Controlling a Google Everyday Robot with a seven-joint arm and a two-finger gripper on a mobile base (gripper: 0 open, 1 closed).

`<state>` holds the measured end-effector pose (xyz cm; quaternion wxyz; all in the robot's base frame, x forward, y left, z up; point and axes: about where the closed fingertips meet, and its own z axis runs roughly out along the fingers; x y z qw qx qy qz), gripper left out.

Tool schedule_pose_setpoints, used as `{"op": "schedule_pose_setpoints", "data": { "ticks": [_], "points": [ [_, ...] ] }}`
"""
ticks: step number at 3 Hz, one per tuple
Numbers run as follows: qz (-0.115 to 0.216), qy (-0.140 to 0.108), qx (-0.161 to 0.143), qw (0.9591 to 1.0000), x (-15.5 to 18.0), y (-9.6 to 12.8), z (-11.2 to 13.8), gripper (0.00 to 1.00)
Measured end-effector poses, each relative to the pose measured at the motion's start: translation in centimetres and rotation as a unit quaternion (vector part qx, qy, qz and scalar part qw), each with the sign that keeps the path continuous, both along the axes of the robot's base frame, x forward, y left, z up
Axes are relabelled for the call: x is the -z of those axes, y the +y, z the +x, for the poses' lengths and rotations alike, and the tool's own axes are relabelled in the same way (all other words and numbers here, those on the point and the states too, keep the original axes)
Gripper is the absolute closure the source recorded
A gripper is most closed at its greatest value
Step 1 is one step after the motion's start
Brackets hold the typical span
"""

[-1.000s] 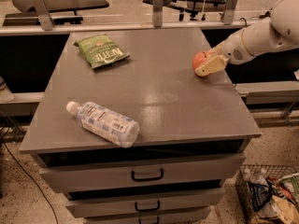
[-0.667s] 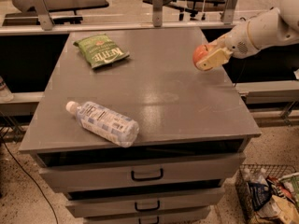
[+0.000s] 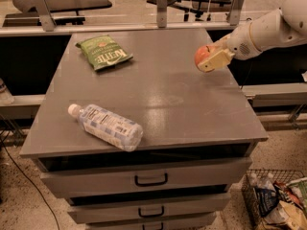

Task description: Move apple near green jalapeno chip bag

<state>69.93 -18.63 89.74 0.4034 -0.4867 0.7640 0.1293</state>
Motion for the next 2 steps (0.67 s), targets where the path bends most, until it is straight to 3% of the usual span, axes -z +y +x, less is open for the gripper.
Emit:
{"op": "schedule_pose_setpoints", "data": {
  "ticks": [1,2],
  "points": [
    [0.025,-0.02,-0.032,0.999,-1.1,4.5,1.3,1.0],
    [0.062,-0.041,-0.072,0.9947,-2.3,10.8,3.7,1.0]
  ]
}}
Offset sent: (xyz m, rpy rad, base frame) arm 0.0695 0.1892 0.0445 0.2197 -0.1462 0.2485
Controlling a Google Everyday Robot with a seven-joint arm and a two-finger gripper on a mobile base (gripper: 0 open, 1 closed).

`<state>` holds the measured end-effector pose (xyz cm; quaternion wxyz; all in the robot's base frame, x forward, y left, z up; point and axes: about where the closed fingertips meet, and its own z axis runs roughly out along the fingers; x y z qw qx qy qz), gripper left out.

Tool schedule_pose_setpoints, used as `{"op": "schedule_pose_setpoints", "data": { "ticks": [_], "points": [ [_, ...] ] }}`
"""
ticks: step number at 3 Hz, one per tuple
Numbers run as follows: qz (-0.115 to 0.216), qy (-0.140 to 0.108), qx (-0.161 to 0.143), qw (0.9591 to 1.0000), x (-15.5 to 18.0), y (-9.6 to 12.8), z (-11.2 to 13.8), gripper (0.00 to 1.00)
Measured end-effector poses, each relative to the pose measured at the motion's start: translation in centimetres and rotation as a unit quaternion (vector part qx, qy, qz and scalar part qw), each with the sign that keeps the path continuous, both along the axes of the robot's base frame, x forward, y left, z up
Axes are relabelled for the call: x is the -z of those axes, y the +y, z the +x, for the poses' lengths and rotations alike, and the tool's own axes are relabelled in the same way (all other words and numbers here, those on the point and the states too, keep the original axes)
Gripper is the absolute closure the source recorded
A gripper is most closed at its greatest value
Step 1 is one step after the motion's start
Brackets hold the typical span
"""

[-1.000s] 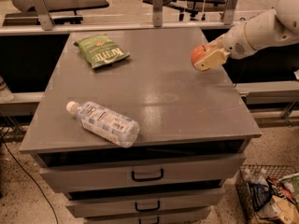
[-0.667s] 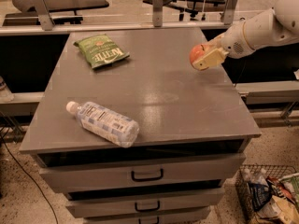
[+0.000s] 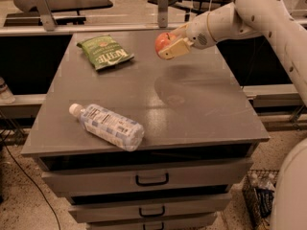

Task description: Move apple near green jalapeno chip bag

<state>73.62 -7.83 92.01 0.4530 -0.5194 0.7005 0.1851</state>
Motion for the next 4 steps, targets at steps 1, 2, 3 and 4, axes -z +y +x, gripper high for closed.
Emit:
{"op": "schedule_pose_setpoints", "data": {
  "ticks": [1,2,3,4],
  "points": [
    [0.016,-0.013,-0.041,0.9989,-0.4,6.1,1.9,1.0],
    [0.008,-0.005,-0.066,0.9978,1.4,10.4,3.5,1.0],
    [-0.008,0.009,-0.075,0.9971,3.5,12.4,4.5,1.0],
    [-0.02,0.02,-0.075,0.9968,4.9,12.8,5.1,1.0]
  ]
}}
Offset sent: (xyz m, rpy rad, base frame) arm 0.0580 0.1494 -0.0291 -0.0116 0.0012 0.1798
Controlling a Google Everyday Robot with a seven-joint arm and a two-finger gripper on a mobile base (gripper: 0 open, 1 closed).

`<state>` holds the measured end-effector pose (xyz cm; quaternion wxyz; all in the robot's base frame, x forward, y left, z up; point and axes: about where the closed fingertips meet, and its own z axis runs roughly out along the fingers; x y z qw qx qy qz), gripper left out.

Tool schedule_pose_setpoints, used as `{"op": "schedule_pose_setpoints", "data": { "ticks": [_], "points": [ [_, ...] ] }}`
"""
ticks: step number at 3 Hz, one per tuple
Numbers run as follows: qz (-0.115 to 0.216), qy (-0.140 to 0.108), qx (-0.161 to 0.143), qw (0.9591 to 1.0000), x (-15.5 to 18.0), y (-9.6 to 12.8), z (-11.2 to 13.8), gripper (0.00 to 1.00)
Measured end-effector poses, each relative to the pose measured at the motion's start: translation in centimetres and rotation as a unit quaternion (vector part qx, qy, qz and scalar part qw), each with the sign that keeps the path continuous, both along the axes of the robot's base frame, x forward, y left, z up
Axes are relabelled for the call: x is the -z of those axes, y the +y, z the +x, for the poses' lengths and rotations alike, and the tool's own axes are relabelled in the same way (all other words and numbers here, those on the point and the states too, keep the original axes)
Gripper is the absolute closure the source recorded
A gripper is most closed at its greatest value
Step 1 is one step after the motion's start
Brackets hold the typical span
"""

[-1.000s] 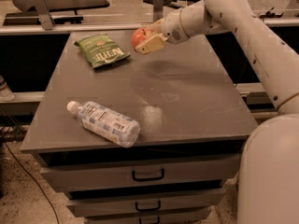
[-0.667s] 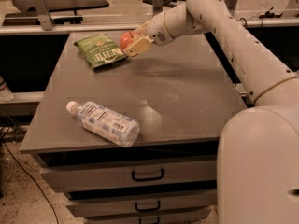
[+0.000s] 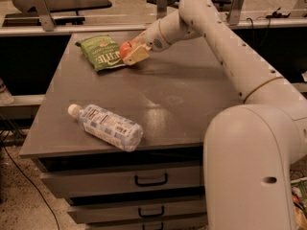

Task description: Move apple near green jalapeno chip bag

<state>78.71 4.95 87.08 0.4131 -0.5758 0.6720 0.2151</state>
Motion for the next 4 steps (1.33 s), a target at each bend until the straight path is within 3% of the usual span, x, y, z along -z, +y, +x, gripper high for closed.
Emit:
{"op": "schedule_pose_setpoints", "data": {
  "ticks": [1,4],
  "points": [
    [-0.012,0.003,0.002,0.9999,0.6,-0.2,0.5,0.87],
    [-0.037,0.005,0.001,0.9993,1.1,-1.6,0.9,0.16]
  ]
}}
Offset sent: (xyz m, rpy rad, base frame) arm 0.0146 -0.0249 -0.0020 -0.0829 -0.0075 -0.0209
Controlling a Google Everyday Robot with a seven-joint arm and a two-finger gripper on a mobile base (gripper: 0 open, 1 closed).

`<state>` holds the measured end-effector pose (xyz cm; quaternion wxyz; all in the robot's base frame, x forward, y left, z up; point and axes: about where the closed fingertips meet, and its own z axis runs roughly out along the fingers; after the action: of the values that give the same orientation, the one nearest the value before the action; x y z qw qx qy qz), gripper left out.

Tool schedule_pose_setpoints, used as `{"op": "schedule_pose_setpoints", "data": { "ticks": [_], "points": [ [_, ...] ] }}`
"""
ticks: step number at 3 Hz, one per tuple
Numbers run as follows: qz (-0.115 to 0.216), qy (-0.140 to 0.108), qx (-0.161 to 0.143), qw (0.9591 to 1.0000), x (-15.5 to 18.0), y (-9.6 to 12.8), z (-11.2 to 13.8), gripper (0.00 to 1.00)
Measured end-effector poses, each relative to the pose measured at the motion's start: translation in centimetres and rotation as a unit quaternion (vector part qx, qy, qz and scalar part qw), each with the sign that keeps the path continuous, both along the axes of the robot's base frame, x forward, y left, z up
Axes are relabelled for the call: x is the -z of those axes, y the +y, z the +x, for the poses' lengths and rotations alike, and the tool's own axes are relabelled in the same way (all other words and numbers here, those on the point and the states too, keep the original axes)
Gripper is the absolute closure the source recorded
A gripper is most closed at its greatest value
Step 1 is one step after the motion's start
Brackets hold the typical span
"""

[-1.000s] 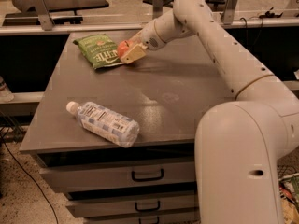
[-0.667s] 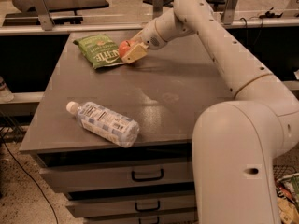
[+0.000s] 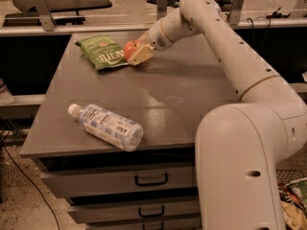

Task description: Move apple near green jalapeno chip bag

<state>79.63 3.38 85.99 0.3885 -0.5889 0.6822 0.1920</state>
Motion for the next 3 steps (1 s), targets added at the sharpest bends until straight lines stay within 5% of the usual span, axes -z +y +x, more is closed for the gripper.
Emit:
{"op": "schedule_pose_setpoints", "data": {
  "ticks": [1,3],
  "points": [
    [-0.001,0.005,0.0,1.0,0.1,-0.36,-0.02,0.0],
    [0.007,0.011,-0.004,0.9999,0.19,-0.12,-0.25,0.0]
  ]
}}
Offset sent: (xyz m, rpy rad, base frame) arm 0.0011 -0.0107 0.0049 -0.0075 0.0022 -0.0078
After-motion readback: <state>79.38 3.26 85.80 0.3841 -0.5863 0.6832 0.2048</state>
